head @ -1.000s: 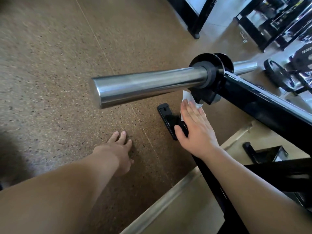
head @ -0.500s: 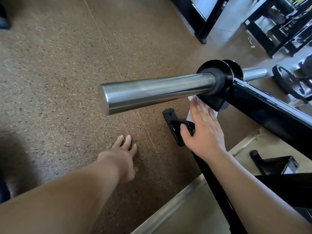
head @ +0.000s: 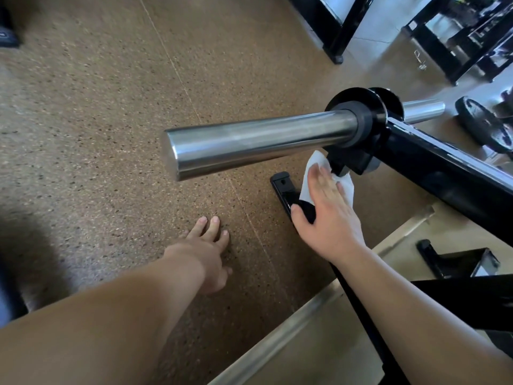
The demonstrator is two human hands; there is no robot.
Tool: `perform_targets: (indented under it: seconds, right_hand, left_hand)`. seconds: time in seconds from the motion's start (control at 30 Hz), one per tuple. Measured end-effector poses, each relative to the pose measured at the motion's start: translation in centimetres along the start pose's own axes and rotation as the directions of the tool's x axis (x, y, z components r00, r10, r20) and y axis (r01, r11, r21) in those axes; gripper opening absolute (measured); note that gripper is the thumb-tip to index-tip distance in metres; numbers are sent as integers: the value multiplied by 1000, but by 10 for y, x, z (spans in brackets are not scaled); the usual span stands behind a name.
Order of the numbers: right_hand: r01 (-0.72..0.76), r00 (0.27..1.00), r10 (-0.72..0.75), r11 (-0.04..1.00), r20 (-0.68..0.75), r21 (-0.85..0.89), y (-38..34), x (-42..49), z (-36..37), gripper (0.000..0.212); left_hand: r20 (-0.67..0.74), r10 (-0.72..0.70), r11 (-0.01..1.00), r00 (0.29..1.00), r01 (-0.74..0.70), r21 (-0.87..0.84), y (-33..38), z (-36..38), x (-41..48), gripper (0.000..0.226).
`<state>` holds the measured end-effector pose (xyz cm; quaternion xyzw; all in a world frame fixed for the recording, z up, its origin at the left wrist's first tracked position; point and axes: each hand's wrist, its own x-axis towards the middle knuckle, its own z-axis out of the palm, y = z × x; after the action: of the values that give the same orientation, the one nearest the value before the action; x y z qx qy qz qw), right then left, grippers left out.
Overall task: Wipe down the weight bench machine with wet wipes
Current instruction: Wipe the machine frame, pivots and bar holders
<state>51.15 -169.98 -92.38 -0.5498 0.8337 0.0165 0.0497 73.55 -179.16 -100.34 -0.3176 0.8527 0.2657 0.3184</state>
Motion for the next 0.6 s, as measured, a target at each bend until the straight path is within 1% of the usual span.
perform_targets:
  seconds: [0.03, 0.13, 0.17, 0.23, 0.27, 0.33, 0.37, 0.4, 0.47, 0.53, 0.6]
  right_hand:
    - [5, 1000, -5, 1000, 5, 0, 0, -2, 1, 79]
    - [-65, 990, 56, 996, 129, 63, 2, -23, 17, 71]
    - [-64, 985, 59, 998, 162, 27, 3, -31, 26, 70]
    - [-47, 982, 58, 997, 180, -64, 2, -39, 40, 69]
    - [-67, 980, 78, 996, 181, -65, -2, -40, 43, 68]
    - [-134, 971, 133, 991, 200, -8, -16, -39, 43, 68]
    - [-141, 968, 132, 990, 216, 28, -24, -41, 40, 68]
    - [-117, 968, 103, 992, 228, 48, -33, -44, 37, 68]
    - [-14, 971, -8, 996, 239, 91, -50, -52, 30, 68]
    - [53, 971, -87, 986, 224, 155, -67, -58, 18, 70]
    - [65, 976, -107, 975, 191, 213, -81, -61, 0, 74]
  left_hand:
    - [0, -4, 1000, 1000, 4, -3, 0, 1, 1, 84]
    - [-20, -13, 1000, 1000, 13, -12, 0, 3, -1, 85]
    - [-30, -7, 1000, 1000, 6, -16, 0, 4, -1, 85]
    - [-42, -3, 999, 999, 2, -32, 0, 3, -2, 85]
    - [-38, -11, 999, 999, 9, -37, 0, 2, 0, 85]
    - [-13, -33, 999, 999, 32, -34, 3, -2, 3, 85]
    - [-3, -42, 999, 999, 42, -35, 8, -7, 3, 85]
    - [-10, -47, 998, 999, 47, -51, 12, -13, 1, 83]
    - [-93, -23, 987, 995, 8, -163, 20, -25, -8, 76]
    - [-195, 34, 951, 980, -92, -294, 23, -37, -23, 61]
    - [-245, 96, 925, 965, -178, -335, 25, -47, -45, 40]
